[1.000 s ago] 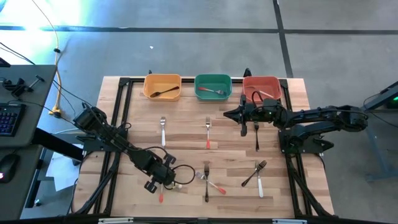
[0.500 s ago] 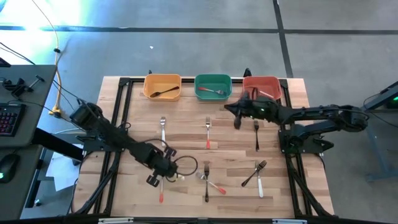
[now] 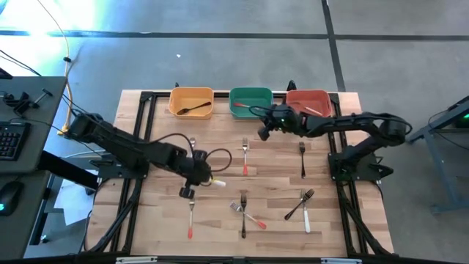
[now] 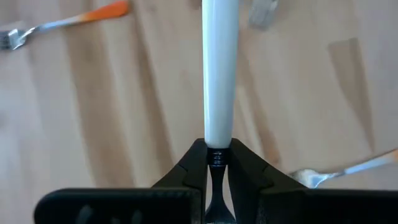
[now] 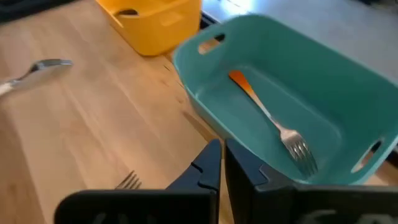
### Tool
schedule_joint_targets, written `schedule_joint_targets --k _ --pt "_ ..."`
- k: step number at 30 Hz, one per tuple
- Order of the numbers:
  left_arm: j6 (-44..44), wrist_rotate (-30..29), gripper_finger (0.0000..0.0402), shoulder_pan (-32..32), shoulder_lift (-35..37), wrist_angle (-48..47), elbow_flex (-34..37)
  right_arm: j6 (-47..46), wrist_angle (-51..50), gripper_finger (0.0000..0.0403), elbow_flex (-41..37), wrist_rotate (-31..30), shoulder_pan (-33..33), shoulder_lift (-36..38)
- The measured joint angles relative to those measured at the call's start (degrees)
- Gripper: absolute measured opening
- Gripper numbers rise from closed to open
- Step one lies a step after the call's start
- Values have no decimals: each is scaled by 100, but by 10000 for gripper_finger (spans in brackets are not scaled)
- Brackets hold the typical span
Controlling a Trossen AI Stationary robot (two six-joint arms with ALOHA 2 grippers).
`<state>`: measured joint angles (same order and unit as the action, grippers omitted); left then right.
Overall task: Sort silverware by color (type)
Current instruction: Put the bottom left white fork into the orange bin
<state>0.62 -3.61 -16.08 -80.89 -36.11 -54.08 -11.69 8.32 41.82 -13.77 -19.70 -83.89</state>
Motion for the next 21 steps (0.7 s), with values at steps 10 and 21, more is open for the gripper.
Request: schedule_joint_targets --k 10,21 --pt "-46 -9 26 278 172 99 215 -181 116 5 103 1 -55 -281" --pt "-574 -48 26 337 246 452 605 -308 72 5 103 34 -53 -279"
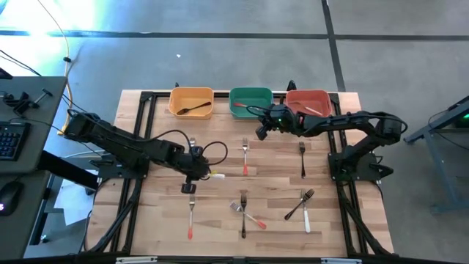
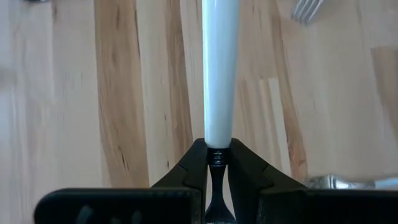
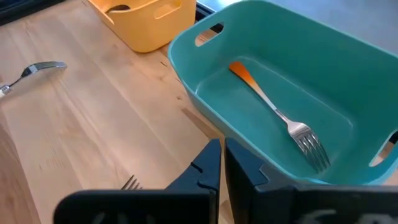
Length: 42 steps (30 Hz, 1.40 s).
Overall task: Sort silverware by color (type)
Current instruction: Put the bottom left white fork into the orange bin
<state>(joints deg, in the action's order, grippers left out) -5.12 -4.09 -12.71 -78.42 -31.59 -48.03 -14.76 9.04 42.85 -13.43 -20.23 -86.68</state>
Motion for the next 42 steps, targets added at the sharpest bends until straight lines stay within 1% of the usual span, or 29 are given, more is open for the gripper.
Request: schedule_joint_targets --k 9,19,26,42 --pt "-373 -115 26 0 -3 181 0 -44 2 5 0 4 121 0" --pt "-375 -127 26 77 -3 41 0 -85 19 5 -2 -17 214 -2" --pt "-293 -134 26 373 -3 -40 0 -87 22 5 -2 -33 227 0" --pt "32 -126 26 1364 7 -141 0 -144 64 5 -4 -44 227 0"
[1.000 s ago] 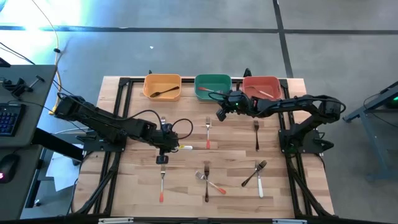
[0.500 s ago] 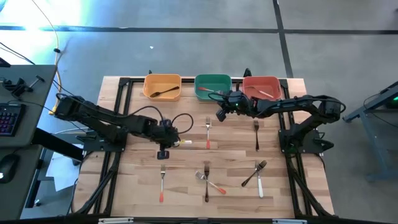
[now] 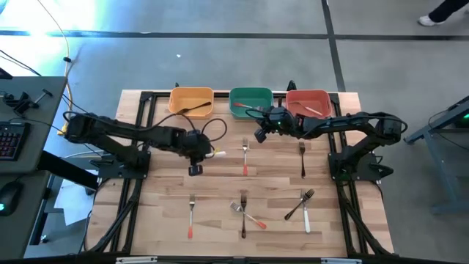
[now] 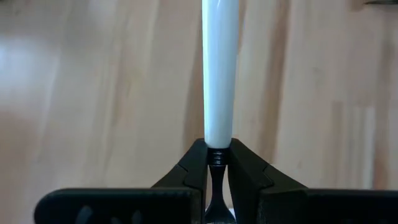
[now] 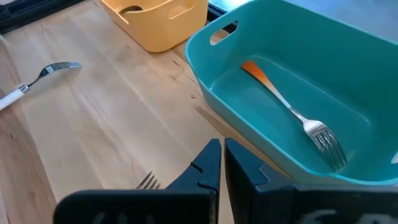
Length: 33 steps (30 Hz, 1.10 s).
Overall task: Sort silverware by color (type)
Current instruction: Put the bottom left white fork into the orange bin
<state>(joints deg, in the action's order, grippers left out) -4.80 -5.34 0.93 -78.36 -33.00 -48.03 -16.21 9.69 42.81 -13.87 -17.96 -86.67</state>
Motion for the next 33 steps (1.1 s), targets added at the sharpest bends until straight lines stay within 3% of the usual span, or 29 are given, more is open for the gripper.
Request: schedule_joint_targets --k 5,12,26,33 --pt "140 -2 26 305 84 -289 -2 322 585 5 -2 476 2 -189" --pt "268 -3 26 738 368 -411 93 417 1615 5 88 1134 2 -1070" --pt "356 -81 26 2205 1273 -841 337 878 108 5 2438 1560 134 -2253" --pt "445 -80 26 2897 1343 -937 337 922 -53 5 2977 1601 302 -2590"
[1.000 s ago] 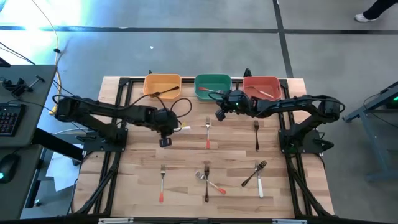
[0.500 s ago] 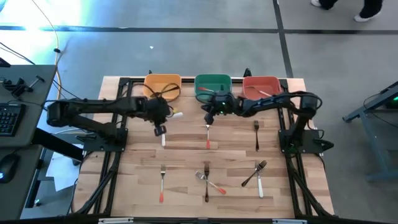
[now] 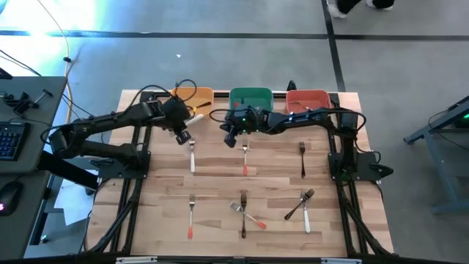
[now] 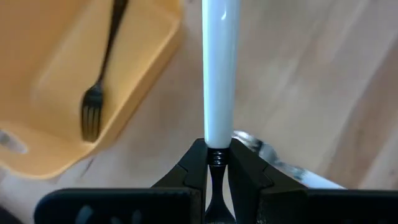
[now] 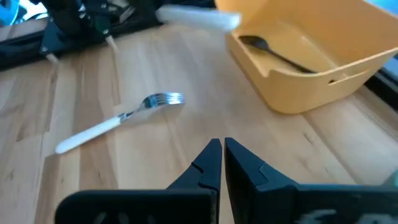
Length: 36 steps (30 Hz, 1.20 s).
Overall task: Sort silverware by color (type)
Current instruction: Put the bottom left white fork into the orange bin
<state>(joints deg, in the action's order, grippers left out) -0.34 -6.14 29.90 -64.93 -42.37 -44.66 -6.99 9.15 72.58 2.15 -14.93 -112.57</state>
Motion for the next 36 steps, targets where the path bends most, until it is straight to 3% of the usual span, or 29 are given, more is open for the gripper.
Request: schedule_joint_targets --k 10,20,29,36 --pt "421 19 26 734 -31 435 0 105 30 5 10 5 91 0" --pt "708 414 26 1439 -33 763 -50 104 183 5 10 4 85 0" --pt "847 474 26 1591 -36 690 -407 9 211 5 10 6 58 1" --pt "809 930 26 1591 -44 926 -457 400 -102 5 10 33 -42 218"
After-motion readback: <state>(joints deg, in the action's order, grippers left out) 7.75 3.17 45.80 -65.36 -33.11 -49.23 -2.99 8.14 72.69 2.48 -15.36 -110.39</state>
